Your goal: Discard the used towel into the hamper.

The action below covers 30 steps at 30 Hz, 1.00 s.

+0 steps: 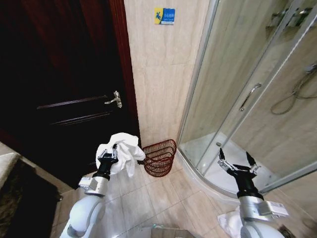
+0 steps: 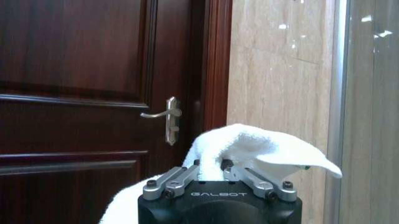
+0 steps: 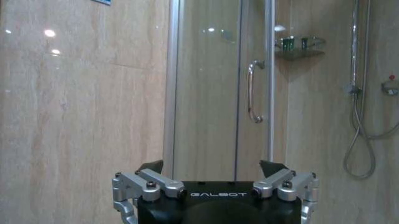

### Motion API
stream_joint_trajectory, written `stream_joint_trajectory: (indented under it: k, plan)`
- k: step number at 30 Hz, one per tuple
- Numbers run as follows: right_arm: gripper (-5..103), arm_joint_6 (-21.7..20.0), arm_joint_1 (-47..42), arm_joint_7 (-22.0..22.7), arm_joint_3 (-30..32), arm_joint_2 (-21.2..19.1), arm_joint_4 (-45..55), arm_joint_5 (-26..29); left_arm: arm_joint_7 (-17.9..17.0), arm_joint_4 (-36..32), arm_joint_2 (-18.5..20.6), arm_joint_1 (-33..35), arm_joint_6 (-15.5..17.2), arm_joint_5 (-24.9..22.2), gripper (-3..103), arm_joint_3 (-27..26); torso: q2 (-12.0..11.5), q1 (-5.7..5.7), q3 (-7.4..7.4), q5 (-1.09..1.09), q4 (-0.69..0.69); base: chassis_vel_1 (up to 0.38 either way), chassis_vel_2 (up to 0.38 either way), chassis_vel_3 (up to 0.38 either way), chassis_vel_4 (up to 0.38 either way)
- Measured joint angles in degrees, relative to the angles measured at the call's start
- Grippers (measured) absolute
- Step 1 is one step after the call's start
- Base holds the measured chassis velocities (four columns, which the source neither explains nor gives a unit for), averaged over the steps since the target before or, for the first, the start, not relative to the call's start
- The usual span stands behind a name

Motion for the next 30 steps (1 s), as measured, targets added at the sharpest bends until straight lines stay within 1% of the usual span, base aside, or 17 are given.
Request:
stream_joint_trajectory:
  k: [6,15,18,19,24,25,30]
  plan:
    - [100,0.0,0.01,0.03,-0.04,0.0,-0.06,0.0,0.67,0.61,0.14,-0.05,-1.19,-0.29,10,-0.5,-1.64,-0.72,-0.91,0.0,0.0,0.0,0.0,0.0,0.0]
    - [100,0.05,0.02,0.03,-0.08,-0.01,-0.18,-0.02,1.08,0.58,0.23,0.23,-1.54,-0.54,10,-0.89,-2.48,-1.06,-1.38,0.0,0.0,0.0,0.0,0.0,0.0]
    - [100,0.05,0.02,0.02,-0.09,-0.01,-0.16,-0.02,1.07,0.33,0.2,0.27,-1.48,-0.38,10,-0.83,-3.68,-1.6,-2.0,0.0,0.0,0.0,0.0,0.0,0.0]
    - [100,0.05,0.02,0.02,-0.09,-0.01,-0.16,-0.02,1.07,0.33,0.2,0.27,-1.48,-0.38,10,-0.83,-3.68,-1.6,-2.0,0.0,0.0,0.0,0.0,0.0,0.0]
    - [100,0.13,-0.11,0.03,-0.05,-0.01,-0.09,0.03,1.01,0.12,0.19,0.31,-1.4,-0.22,10,-0.8,-5.36,-2.41,-2.86,0.0,0.0,0.0,0.0,0.0,0.0]
    - [100,0.13,-0.11,0.03,-0.05,-0.01,-0.09,0.03,1.01,0.12,0.19,0.31,-1.4,-0.22,10,-0.8,-5.36,-2.41,-2.86,0.0,0.0,0.0,0.0,0.0,0.0]
    - [100,0.18,-0.26,0.05,0.02,-0.01,-0.01,0.18,0.96,0.16,-0.02,0.47,-1.37,0.36,10,-0.59,-7.03,-3.15,-3.81,0.0,0.0,0.0,0.0,0.0,0.0]
